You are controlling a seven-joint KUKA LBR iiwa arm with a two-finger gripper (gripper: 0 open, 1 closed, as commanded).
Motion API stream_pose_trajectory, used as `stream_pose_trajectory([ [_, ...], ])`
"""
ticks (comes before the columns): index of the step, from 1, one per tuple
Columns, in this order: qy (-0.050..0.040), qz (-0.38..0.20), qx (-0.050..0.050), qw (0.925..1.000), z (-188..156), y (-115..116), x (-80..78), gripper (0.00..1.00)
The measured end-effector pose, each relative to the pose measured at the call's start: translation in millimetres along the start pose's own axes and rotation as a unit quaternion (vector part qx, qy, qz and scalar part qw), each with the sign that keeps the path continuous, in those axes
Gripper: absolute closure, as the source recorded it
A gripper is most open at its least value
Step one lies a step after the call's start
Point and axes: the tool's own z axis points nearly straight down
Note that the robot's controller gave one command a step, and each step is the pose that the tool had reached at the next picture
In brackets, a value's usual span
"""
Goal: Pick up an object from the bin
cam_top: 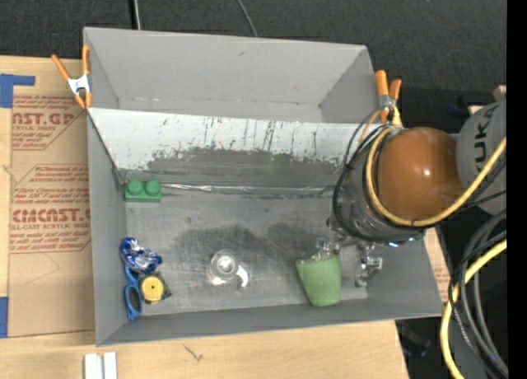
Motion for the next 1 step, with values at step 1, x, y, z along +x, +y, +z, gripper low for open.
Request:
stream_pose_trajectory([
  [1,-0.0092,-0.162,0.023,0.9865,9.0,-8.2,-8.1,0.00],
])
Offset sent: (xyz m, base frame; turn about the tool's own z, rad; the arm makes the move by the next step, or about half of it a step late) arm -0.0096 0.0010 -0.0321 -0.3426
